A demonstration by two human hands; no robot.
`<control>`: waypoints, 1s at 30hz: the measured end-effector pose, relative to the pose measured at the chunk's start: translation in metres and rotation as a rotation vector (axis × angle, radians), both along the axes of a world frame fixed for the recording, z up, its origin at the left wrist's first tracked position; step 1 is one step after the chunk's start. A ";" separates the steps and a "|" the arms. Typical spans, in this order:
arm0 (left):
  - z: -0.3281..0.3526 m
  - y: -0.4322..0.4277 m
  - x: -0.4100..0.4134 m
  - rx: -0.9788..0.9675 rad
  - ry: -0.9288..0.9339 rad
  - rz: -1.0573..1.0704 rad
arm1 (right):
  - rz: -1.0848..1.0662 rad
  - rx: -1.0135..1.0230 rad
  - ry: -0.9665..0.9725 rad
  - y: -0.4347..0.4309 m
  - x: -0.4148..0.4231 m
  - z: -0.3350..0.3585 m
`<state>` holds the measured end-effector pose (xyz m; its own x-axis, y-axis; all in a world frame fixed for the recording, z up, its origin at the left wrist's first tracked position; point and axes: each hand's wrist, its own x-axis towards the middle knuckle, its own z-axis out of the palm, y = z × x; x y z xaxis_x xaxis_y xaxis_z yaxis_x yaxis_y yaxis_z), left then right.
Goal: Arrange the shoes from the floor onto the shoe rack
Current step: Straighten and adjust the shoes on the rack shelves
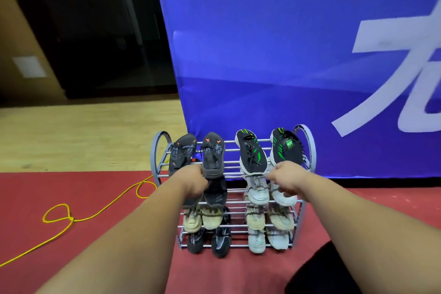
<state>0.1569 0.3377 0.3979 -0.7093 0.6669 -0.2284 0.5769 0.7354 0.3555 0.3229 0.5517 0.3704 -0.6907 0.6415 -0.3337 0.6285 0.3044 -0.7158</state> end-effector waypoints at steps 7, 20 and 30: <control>0.042 0.025 0.032 -0.009 0.083 -0.056 | -0.002 0.188 0.063 0.002 0.039 0.057; 0.066 0.057 0.045 0.058 0.264 -0.083 | -0.158 0.449 0.040 0.030 0.064 0.087; 0.036 0.090 0.022 0.066 0.261 -0.019 | -0.074 0.562 -0.069 0.064 0.043 0.057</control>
<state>0.1788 0.4279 0.4343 -0.7254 0.6883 0.0051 0.6691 0.7033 0.2400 0.3656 0.6154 0.4273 -0.6262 0.7790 0.0302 0.7019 0.5802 -0.4132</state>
